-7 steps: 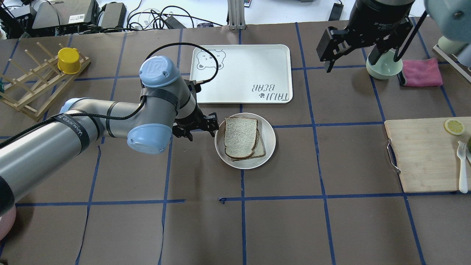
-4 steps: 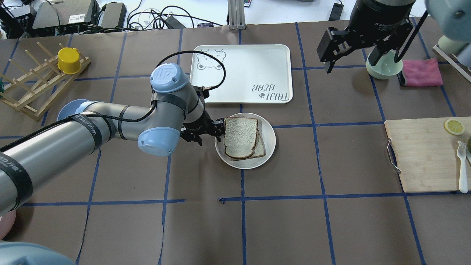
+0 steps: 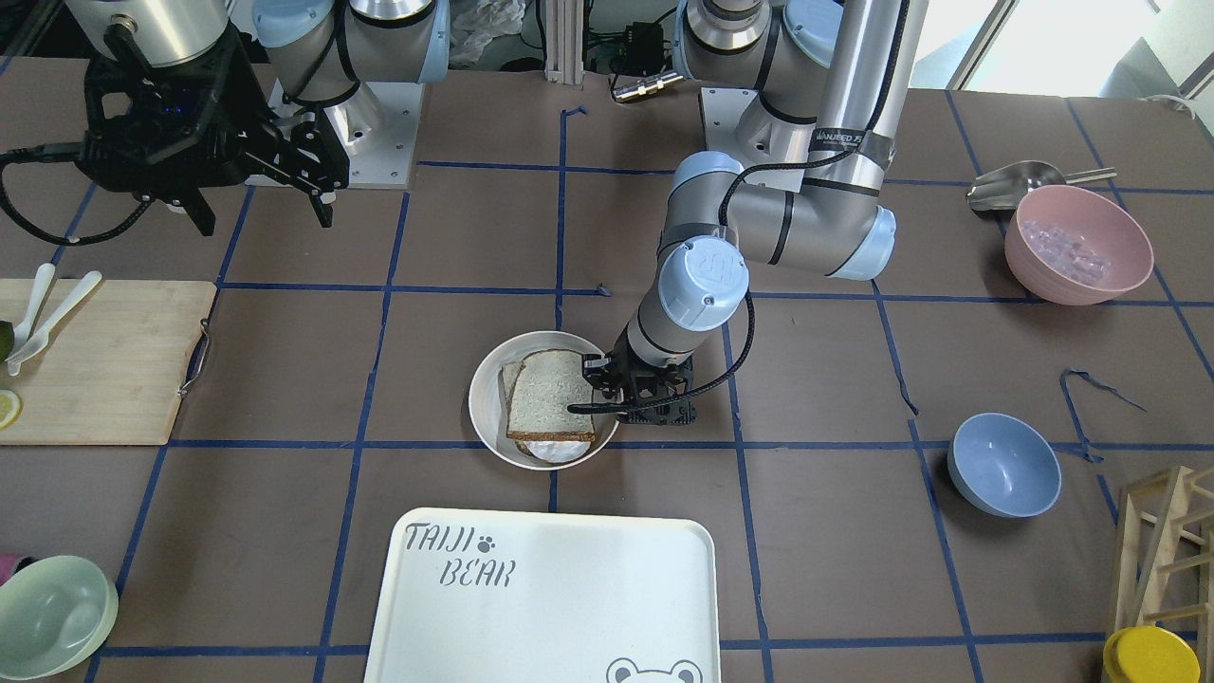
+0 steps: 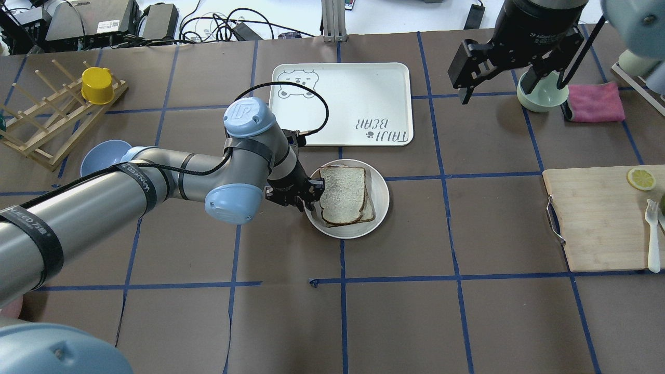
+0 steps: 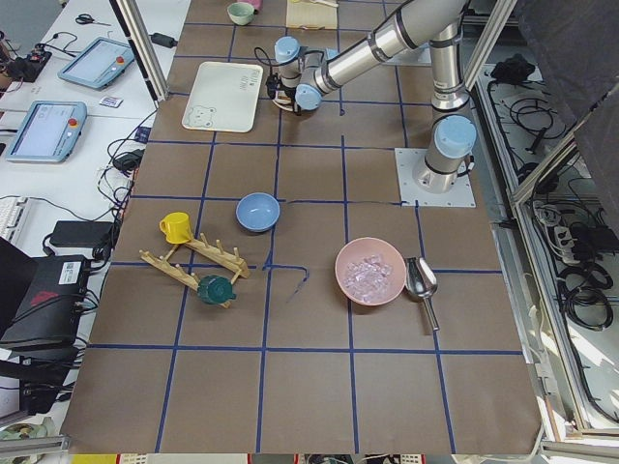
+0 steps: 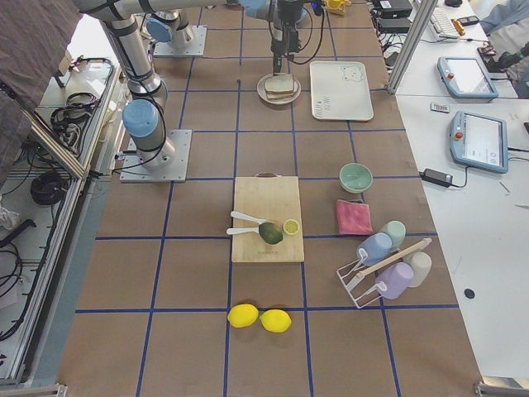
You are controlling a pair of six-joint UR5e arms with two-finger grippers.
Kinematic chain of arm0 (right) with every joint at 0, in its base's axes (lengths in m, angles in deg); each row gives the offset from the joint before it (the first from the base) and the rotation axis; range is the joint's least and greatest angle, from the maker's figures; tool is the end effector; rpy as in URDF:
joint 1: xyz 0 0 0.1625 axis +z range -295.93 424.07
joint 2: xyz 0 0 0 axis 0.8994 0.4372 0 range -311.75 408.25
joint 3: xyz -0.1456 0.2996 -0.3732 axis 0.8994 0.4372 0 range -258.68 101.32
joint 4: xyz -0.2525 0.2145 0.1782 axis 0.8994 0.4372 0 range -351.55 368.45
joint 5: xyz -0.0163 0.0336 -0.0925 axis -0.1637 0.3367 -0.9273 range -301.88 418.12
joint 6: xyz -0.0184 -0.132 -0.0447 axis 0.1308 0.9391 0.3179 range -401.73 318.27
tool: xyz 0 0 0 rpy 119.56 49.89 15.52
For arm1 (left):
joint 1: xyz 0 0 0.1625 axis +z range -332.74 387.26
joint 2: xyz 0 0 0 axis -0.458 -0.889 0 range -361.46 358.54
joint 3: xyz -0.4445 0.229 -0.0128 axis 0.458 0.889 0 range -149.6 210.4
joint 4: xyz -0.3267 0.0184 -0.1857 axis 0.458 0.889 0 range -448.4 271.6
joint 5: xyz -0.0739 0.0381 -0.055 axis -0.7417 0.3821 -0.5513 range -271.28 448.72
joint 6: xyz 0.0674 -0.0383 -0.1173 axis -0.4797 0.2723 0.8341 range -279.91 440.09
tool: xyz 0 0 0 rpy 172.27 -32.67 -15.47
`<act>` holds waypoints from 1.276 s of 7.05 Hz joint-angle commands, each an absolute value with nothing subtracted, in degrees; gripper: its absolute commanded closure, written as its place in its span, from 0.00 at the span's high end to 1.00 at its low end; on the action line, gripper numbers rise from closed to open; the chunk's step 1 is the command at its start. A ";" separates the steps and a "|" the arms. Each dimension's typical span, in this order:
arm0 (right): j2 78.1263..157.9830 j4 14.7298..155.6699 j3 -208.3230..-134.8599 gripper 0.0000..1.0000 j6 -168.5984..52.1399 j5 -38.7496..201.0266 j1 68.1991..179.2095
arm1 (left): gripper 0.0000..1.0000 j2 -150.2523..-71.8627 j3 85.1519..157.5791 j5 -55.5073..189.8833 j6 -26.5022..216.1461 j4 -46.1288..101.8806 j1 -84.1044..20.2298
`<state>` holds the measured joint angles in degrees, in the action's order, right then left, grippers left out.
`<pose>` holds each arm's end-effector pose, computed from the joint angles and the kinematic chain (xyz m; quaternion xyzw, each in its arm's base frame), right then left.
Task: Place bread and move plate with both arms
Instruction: 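Reach the left gripper to the plate rim and grip it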
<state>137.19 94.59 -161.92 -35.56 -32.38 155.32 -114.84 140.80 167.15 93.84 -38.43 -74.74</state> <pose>0.1421 -0.4606 0.5603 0.0646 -0.9978 0.0159 0.0050 -0.2707 -0.4975 0.2342 0.0184 -0.9942 -0.0542 0.0909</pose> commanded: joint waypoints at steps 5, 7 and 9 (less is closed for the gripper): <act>137.28 94.68 -162.18 1.00 -35.05 -32.32 155.30 | 0.00 -111.60 136.32 161.26 97.41 -34.89 -71.46; 137.45 95.11 -162.18 1.00 -34.96 -32.32 155.22 | 0.00 -110.19 135.25 160.26 97.23 -33.65 -70.39; 137.98 95.20 -162.18 1.00 -34.96 -32.24 155.30 | 0.00 -113.51 127.04 160.62 95.57 -30.15 -70.04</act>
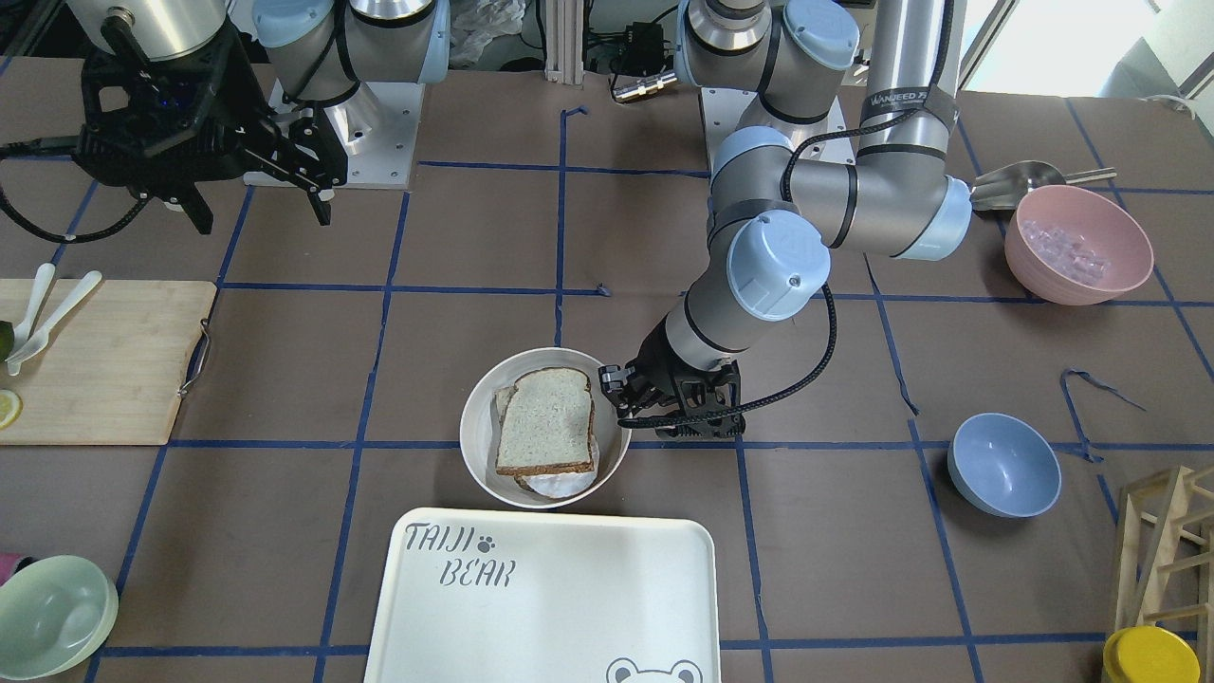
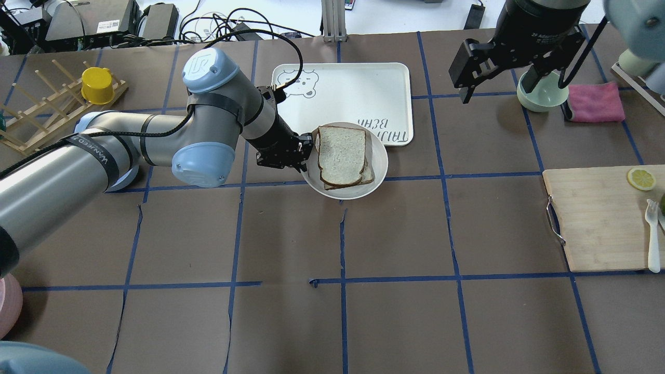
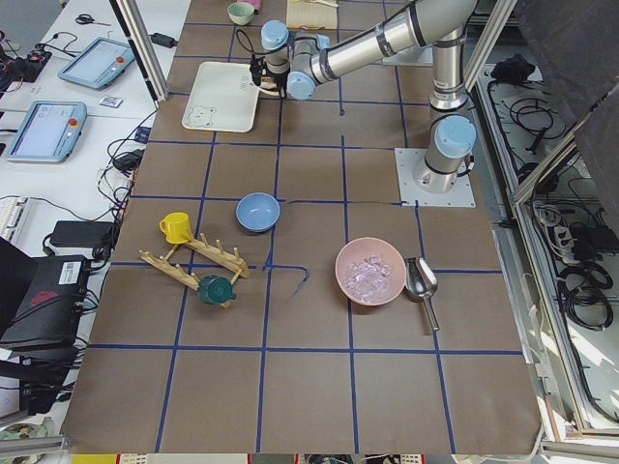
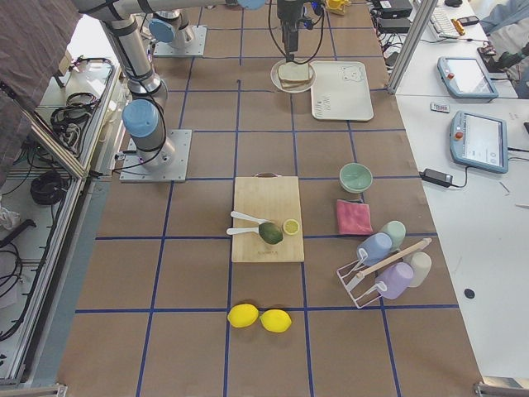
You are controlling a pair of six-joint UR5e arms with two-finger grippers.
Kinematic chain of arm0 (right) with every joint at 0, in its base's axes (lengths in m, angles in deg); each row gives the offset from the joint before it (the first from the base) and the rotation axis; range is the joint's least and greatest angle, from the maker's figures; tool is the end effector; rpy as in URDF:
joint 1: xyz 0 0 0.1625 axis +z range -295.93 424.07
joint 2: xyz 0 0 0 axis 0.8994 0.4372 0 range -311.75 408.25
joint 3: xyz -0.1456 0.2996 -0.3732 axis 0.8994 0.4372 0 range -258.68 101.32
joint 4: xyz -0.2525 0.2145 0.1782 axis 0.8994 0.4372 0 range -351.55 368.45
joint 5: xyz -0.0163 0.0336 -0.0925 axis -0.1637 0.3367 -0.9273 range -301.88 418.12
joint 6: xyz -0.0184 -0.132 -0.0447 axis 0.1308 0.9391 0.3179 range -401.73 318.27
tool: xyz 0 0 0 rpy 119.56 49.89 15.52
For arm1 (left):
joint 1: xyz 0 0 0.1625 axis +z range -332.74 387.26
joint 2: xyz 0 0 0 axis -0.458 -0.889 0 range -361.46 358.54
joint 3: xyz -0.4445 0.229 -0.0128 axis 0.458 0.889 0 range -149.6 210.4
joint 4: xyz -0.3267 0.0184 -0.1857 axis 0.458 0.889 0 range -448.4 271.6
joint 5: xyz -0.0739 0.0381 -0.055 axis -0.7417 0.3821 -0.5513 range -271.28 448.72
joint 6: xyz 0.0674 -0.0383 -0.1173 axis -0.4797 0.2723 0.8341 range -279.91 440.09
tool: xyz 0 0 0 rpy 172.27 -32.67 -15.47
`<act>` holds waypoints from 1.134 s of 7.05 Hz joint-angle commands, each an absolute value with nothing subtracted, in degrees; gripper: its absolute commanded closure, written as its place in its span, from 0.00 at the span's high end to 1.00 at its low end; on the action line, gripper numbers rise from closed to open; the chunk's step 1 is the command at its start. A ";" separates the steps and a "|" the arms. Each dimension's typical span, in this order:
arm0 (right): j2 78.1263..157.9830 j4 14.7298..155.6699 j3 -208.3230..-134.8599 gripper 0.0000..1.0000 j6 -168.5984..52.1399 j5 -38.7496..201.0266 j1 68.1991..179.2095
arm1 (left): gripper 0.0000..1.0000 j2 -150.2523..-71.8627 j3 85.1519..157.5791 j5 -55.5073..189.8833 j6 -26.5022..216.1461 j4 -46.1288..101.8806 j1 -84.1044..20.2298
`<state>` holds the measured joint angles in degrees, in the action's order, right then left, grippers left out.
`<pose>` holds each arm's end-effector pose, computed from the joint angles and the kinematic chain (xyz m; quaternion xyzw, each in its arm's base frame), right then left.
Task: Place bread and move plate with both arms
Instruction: 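Slide the plate with the left gripper onto the bear tray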
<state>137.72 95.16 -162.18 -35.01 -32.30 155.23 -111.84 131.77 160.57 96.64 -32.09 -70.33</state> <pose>0.1415 -0.4580 0.5636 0.0686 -0.9974 0.0232 0.0048 -0.2517 -0.5491 0.3161 0.0744 -0.9845 -0.0167 0.1577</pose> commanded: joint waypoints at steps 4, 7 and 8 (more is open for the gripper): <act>138.07 94.85 -162.27 1.00 -34.96 -32.15 155.30 | 0.00 -128.95 106.90 157.65 87.48 -26.18 -68.11; 138.07 94.85 -162.36 1.00 -34.96 -31.97 155.30 | 0.00 -136.62 100.37 156.13 81.87 -25.47 -67.22; 138.07 94.85 -162.36 1.00 -34.96 -31.97 155.30 | 0.00 -137.42 100.36 156.13 81.15 -25.65 -67.22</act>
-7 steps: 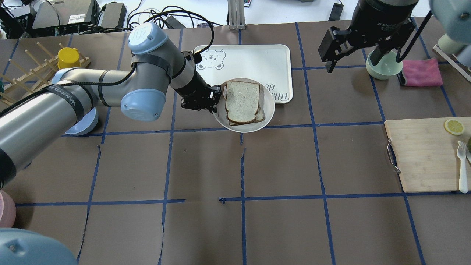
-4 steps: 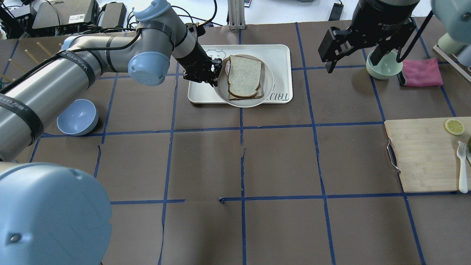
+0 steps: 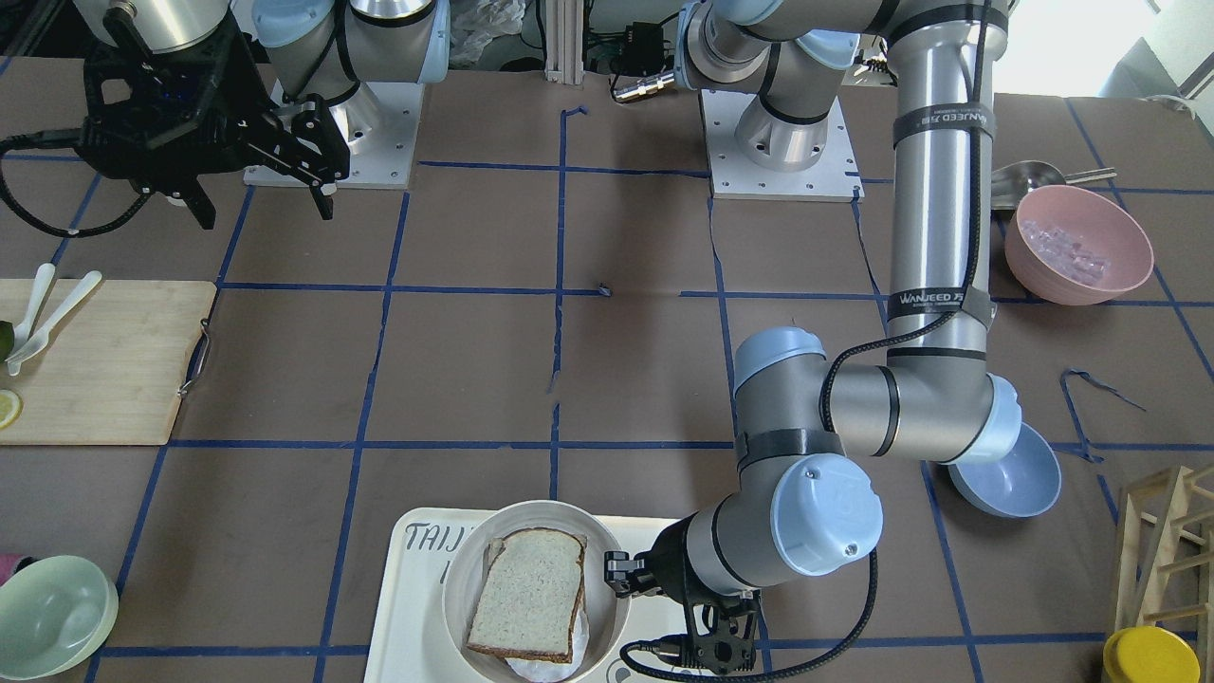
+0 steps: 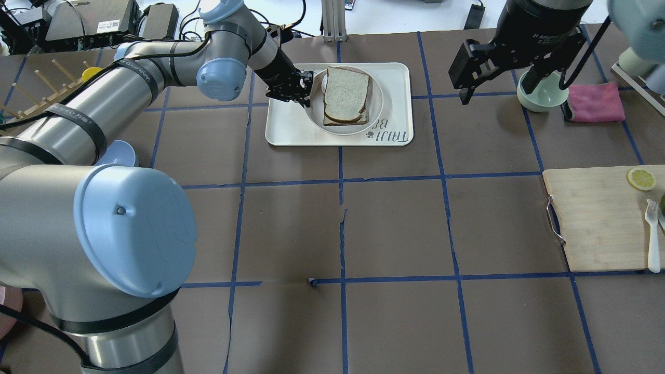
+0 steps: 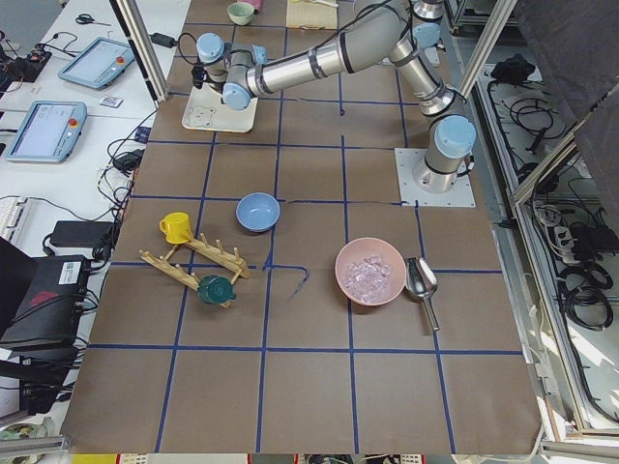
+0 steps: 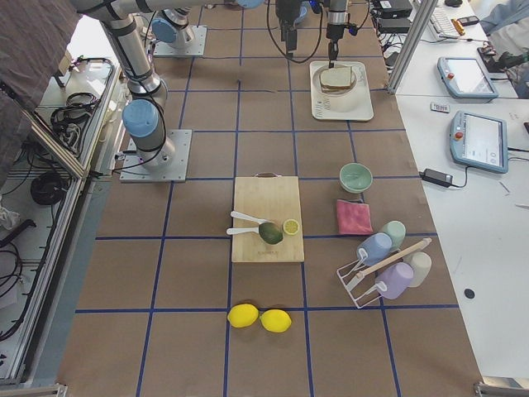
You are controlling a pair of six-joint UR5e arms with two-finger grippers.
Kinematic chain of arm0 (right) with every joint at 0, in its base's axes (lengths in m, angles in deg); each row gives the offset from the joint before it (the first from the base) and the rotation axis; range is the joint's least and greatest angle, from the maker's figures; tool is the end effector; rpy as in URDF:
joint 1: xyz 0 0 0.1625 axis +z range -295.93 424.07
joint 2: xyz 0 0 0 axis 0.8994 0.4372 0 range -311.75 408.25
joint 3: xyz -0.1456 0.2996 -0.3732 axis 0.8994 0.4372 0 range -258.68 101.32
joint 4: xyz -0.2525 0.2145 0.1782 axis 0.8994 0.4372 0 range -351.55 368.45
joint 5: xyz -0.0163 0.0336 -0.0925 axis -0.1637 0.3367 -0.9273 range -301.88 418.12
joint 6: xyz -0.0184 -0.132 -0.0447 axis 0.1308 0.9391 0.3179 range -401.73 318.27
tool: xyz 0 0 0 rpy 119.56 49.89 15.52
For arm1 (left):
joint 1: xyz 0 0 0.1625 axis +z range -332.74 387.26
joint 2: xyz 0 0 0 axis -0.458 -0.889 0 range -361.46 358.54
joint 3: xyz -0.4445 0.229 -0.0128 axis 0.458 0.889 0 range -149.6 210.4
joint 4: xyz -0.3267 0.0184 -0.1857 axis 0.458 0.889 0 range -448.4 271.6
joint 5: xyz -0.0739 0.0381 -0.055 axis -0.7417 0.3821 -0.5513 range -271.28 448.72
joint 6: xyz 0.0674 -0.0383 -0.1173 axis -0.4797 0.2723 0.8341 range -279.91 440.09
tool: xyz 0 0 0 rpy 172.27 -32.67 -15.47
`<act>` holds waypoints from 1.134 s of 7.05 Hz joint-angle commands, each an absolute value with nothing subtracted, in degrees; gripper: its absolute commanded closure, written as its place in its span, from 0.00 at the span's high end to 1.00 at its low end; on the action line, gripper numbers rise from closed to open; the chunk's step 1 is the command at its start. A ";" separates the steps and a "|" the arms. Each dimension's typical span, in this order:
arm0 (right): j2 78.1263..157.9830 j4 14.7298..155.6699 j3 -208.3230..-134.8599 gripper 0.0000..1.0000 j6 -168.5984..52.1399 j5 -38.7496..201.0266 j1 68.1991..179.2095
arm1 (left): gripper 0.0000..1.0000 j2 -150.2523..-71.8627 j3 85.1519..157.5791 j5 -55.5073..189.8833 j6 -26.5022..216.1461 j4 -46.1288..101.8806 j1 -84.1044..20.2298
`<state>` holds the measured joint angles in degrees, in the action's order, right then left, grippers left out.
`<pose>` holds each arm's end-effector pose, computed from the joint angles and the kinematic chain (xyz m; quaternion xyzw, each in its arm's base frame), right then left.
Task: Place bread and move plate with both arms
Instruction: 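Slide the plate with the left gripper onto the bear tray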
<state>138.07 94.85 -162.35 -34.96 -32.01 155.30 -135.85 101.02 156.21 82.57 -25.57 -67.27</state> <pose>0.1427 -0.4543 0.5645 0.0697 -0.9973 0.0222 0.0022 -0.2475 -0.7561 0.2452 -0.0212 -0.9804 0.0065 0.1959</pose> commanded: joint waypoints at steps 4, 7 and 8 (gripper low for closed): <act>138.07 94.85 -162.36 1.00 -34.96 -31.88 155.30 | 1.00 -135.95 100.53 156.57 81.76 -24.95 -67.22; 138.07 94.85 -162.36 1.00 -34.96 -31.88 155.30 | 1.00 -126.66 100.36 166.26 81.15 -13.72 -64.59; 138.07 94.85 -162.36 1.00 -34.96 -31.88 155.30 | 1.00 -122.62 100.79 167.55 81.06 -10.65 -64.50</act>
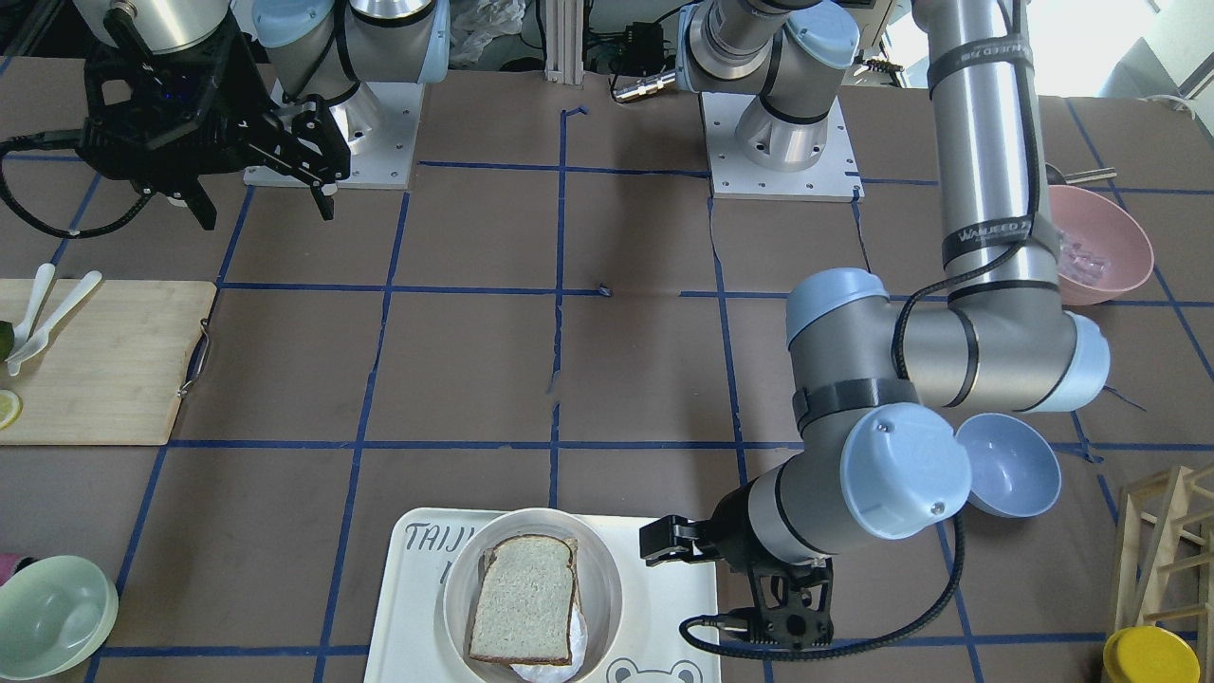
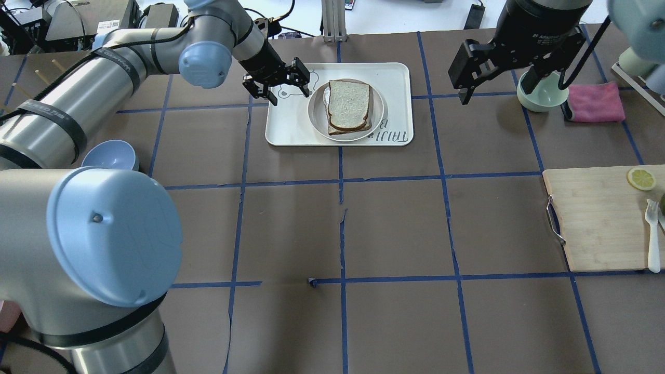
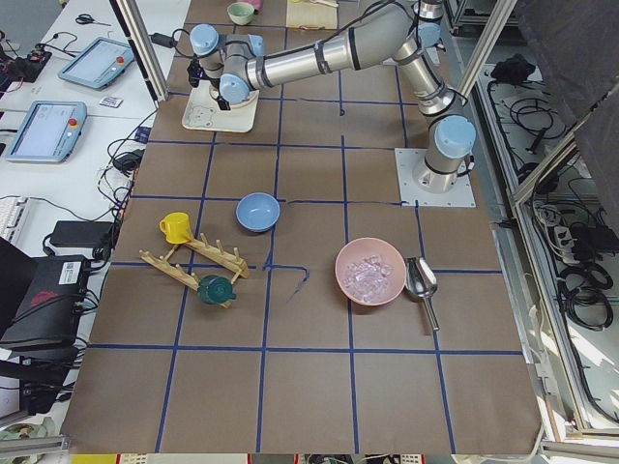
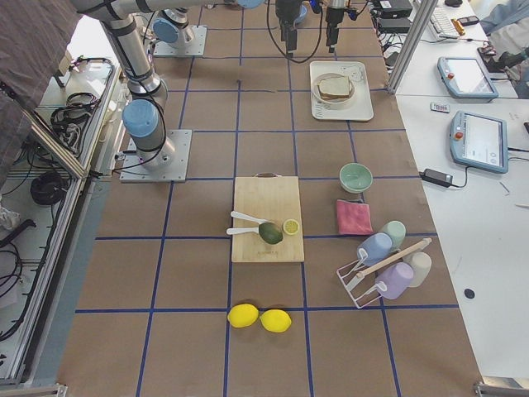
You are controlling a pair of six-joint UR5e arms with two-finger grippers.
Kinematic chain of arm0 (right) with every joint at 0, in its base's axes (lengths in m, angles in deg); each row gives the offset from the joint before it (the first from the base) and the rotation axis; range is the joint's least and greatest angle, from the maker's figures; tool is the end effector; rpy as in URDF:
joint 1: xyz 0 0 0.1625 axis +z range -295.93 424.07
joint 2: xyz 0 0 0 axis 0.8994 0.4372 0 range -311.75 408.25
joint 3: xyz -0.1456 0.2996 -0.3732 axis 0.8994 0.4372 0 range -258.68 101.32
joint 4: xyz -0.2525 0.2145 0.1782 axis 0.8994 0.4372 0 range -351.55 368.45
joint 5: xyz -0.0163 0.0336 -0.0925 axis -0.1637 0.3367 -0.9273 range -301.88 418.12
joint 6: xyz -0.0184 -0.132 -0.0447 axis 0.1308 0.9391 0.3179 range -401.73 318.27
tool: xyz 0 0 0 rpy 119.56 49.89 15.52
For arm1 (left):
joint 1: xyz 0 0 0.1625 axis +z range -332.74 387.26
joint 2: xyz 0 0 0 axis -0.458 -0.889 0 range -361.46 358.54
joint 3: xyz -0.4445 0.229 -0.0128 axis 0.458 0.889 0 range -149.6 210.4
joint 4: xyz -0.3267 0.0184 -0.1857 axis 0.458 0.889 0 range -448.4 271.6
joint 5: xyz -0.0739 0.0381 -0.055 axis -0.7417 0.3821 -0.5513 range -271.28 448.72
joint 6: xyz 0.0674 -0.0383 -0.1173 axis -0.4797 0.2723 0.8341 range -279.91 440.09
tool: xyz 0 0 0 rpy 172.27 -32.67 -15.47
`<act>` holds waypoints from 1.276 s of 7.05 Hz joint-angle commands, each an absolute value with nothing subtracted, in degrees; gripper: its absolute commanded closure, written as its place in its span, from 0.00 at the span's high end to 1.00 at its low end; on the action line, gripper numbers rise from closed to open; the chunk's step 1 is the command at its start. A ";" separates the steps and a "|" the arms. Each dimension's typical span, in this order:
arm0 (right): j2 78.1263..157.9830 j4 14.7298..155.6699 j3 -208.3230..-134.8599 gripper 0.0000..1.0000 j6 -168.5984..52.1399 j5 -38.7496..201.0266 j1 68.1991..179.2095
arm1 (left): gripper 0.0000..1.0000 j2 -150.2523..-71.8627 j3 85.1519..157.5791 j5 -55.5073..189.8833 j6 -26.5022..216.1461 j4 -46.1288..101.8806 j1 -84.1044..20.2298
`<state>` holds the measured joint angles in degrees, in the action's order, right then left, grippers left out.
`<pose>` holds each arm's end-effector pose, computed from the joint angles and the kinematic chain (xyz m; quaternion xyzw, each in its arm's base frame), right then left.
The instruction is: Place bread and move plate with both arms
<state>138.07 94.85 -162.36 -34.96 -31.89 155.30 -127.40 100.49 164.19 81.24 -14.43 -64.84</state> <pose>0.1430 -0.4543 0.5644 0.0697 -0.9973 0.0222 0.0011 -0.1951 -0.7248 0.3342 -0.0083 -0.9919 -0.0036 0.1264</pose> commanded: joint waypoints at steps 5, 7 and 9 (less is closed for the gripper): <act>138.07 94.85 -162.44 1.00 -35.05 -31.88 155.48 | 1.00 -102.74 102.02 173.18 80.80 14.85 -61.17; 138.07 94.85 -162.44 1.00 -35.14 -31.80 155.57 | 1.00 -97.64 109.27 173.01 81.05 13.30 -60.46; 138.07 94.85 -162.44 1.00 -35.05 -31.88 155.65 | 1.00 -91.66 118.51 173.10 81.06 6.71 -60.63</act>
